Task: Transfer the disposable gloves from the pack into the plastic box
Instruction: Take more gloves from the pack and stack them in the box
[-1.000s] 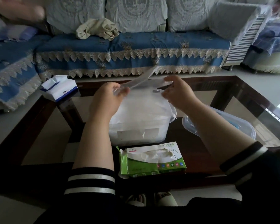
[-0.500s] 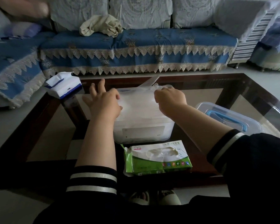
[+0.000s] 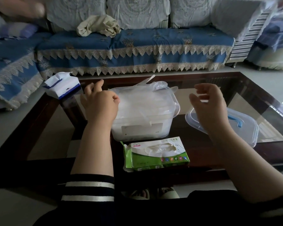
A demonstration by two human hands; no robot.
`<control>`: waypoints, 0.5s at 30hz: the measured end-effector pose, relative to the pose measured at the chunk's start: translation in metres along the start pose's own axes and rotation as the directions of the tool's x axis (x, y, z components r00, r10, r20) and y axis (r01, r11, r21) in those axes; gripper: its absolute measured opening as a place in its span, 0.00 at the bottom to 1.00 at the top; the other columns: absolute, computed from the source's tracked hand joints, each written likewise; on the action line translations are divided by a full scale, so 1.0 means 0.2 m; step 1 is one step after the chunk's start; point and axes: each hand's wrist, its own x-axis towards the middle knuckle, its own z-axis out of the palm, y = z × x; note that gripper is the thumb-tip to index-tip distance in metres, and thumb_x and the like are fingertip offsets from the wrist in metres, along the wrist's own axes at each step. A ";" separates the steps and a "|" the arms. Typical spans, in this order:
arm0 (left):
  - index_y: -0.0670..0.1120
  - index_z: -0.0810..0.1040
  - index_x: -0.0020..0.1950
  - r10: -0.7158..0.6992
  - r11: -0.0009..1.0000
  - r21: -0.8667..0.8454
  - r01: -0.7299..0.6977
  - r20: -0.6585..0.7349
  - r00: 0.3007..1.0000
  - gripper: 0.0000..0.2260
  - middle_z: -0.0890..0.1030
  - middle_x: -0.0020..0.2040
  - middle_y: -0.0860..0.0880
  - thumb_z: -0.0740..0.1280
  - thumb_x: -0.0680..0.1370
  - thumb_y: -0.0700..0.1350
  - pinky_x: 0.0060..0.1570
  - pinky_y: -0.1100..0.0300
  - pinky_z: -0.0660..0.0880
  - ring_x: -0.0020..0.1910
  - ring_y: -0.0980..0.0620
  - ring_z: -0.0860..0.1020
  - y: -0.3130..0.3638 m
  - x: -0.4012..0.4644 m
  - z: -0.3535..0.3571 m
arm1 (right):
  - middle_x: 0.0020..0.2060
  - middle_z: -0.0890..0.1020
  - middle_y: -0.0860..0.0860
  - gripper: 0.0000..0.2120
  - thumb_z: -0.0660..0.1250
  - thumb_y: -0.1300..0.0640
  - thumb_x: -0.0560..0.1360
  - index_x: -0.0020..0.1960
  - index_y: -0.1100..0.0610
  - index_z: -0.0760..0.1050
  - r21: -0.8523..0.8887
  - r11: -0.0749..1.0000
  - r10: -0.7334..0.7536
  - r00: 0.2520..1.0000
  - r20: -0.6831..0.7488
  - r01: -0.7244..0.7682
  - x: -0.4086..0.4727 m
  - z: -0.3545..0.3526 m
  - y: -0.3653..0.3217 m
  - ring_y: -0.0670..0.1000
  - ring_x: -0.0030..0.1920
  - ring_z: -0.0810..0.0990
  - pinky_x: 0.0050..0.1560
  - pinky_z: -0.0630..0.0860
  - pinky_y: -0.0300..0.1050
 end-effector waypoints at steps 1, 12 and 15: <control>0.51 0.83 0.44 0.031 0.999 -0.009 -0.031 -0.053 0.998 0.05 0.67 0.74 0.48 0.68 0.78 0.46 0.69 0.42 0.60 0.73 0.42 0.59 0.00 -0.02 0.00 | 0.52 0.77 0.49 0.10 0.67 0.57 0.76 0.57 0.52 0.72 0.026 0.999 -0.036 0.999 -0.004 0.036 -0.05 -0.02 -0.01 0.44 0.49 0.76 0.49 0.73 0.33; 0.49 0.82 0.44 0.287 0.944 -0.295 -0.148 0.512 0.810 0.23 0.82 0.38 0.50 0.61 0.75 0.67 0.42 0.55 0.78 0.38 0.51 0.80 0.25 -0.43 -0.14 | 0.52 0.73 0.46 0.09 0.67 0.44 0.74 0.51 0.45 0.80 -0.368 0.791 -0.029 0.631 0.776 0.489 -0.31 0.16 0.08 0.47 0.54 0.71 0.51 0.67 0.43; 0.51 0.79 0.57 0.202 0.966 -0.048 -0.254 0.752 0.628 0.21 0.81 0.52 0.51 0.66 0.75 0.65 0.52 0.52 0.77 0.52 0.50 0.78 0.23 -0.52 -0.01 | 0.55 0.72 0.49 0.10 0.66 0.47 0.76 0.56 0.46 0.79 -0.388 0.762 -0.038 0.635 0.772 0.518 -0.32 0.20 0.13 0.51 0.58 0.71 0.55 0.66 0.45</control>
